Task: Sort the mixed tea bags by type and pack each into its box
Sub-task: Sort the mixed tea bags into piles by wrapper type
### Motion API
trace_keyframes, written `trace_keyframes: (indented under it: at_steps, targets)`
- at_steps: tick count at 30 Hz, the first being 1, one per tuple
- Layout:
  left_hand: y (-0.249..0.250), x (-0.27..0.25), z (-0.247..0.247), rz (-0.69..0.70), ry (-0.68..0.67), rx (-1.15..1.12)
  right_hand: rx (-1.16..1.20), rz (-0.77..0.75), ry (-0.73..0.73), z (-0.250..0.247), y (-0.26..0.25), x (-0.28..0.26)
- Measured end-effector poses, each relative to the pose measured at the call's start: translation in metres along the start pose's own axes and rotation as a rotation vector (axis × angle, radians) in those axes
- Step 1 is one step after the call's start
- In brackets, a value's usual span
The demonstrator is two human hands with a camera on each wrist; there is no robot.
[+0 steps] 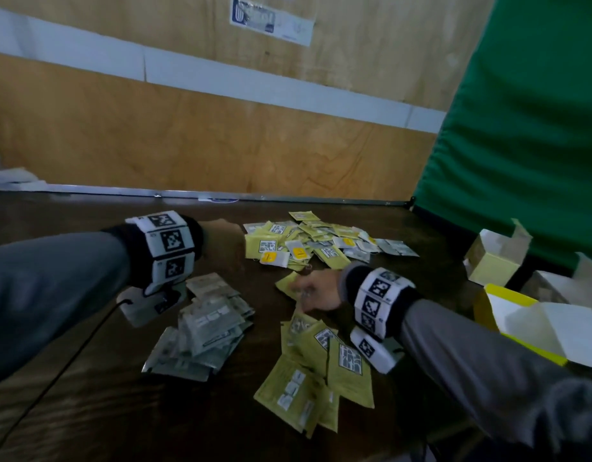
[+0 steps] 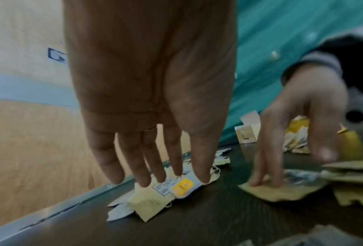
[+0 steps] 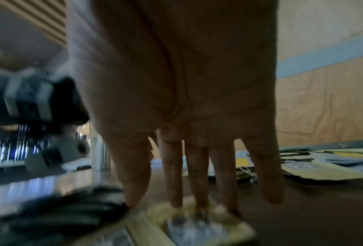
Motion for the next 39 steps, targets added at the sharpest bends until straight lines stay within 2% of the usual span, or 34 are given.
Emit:
trace_keyframes:
  at_steps: [4,6,8,9,15,19,21,24,26,27,28,30,32,34,35,37,39]
  targets:
    - [0.007,0.025,0.0,0.06,0.069,0.022,0.137,-0.108,-0.018,-0.008,0.0,-0.005]
    - [0.01,0.044,0.003,0.081,0.088,-0.054,0.259,-0.1,0.112,-0.025,0.009,0.003]
    - [0.018,0.06,0.004,0.116,0.104,-0.089,0.27,-0.032,0.286,-0.047,0.019,0.021]
    - [0.022,0.067,0.004,0.129,0.093,-0.086,0.254,0.009,0.322,-0.055,0.023,0.032]
    - [0.017,0.095,0.005,0.057,-0.022,0.016,0.205,0.142,0.306,-0.074,0.024,0.09]
    - [0.01,0.088,-0.001,0.005,-0.034,-0.084,0.219,0.198,0.279,-0.074,0.027,0.098]
    - [0.0,0.085,-0.005,-0.043,0.012,-0.285,0.377,0.152,0.248,-0.075,0.031,0.096]
    - [-0.019,0.079,-0.018,-0.117,0.237,-0.659,0.909,0.079,0.248,-0.078,0.047,0.09]
    - [-0.025,0.078,-0.028,-0.119,0.385,-0.894,1.3,0.009,0.079,-0.074,0.049,0.081]
    - [-0.019,0.079,-0.033,-0.068,0.426,-1.02,1.42,-0.038,-0.006,-0.073,0.048,0.075]
    - [-0.01,0.08,-0.039,-0.013,0.444,-1.113,1.493,-0.085,-0.054,-0.073,0.048,0.069]
    - [0.008,0.087,-0.047,0.069,0.437,-1.224,1.596,-0.136,-0.041,-0.075,0.052,0.054]
    - [0.019,0.093,-0.051,0.112,0.4,-1.263,1.664,-0.071,0.038,-0.074,0.066,0.039]
    - [0.021,0.095,-0.05,0.113,0.347,-1.12,1.568,0.082,0.143,-0.065,0.093,0.021]
    - [0.015,0.096,-0.047,0.094,0.317,-0.97,1.429,0.16,0.183,-0.058,0.11,0.011]
    - [0.001,0.098,-0.038,0.031,0.256,-0.626,1.038,0.289,0.175,-0.039,0.143,-0.007]
    - [-0.012,0.101,-0.027,-0.023,0.205,-0.385,0.664,0.396,0.108,-0.017,0.17,-0.018]
Point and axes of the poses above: each hand's wrist, its own x-axis towards the middle knuckle, its own z-axis out of the palm, y = z × x, the point moved 6 cm from there along x, towards the middle knuckle, and after that the axes turned 12 degrees about z, right-handed, at the moved point
